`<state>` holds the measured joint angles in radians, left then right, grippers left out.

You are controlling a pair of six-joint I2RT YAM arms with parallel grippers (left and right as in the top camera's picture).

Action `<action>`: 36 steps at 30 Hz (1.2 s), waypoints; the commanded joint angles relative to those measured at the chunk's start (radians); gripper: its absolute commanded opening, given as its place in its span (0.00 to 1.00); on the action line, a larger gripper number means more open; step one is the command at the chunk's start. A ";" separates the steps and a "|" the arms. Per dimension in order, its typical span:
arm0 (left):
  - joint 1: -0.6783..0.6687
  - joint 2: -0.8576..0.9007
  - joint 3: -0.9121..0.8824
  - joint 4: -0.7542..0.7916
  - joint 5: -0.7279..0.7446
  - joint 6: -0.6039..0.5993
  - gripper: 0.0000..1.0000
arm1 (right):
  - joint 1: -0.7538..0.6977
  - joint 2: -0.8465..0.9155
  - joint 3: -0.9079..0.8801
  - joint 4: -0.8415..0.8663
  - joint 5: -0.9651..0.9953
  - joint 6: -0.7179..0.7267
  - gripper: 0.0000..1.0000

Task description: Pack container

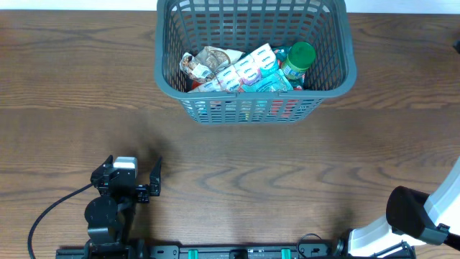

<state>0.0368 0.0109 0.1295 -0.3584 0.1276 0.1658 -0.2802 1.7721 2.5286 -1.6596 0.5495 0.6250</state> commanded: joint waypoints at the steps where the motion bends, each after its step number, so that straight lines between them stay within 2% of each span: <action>1: 0.004 -0.007 -0.021 0.001 -0.008 0.017 0.99 | 0.026 0.000 -0.004 -0.010 0.007 0.007 0.99; 4: 0.004 -0.007 -0.021 0.001 -0.008 0.017 0.99 | 0.072 0.000 -0.004 0.003 0.023 0.006 0.99; 9: 0.004 -0.007 -0.021 0.001 -0.008 0.017 0.99 | 0.206 -0.003 -0.004 0.125 0.019 -0.011 0.99; 16: 0.004 -0.007 -0.021 0.001 -0.008 0.017 0.99 | 0.432 -0.040 -0.015 0.373 0.018 -0.231 0.99; 20: 0.004 -0.007 -0.021 0.001 -0.008 0.017 0.99 | 0.512 -0.129 -0.108 0.450 0.017 -0.272 0.99; 27: 0.004 -0.007 -0.021 0.001 -0.008 0.017 0.99 | 0.497 -0.411 -0.491 0.570 -0.105 -0.272 0.99; 36: 0.004 -0.007 -0.021 0.001 -0.008 0.017 0.99 | 0.339 -0.851 -1.112 0.813 -0.239 -0.274 0.99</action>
<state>0.0368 0.0109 0.1291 -0.3580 0.1276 0.1658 0.1020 1.0092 1.5612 -0.8810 0.3779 0.3691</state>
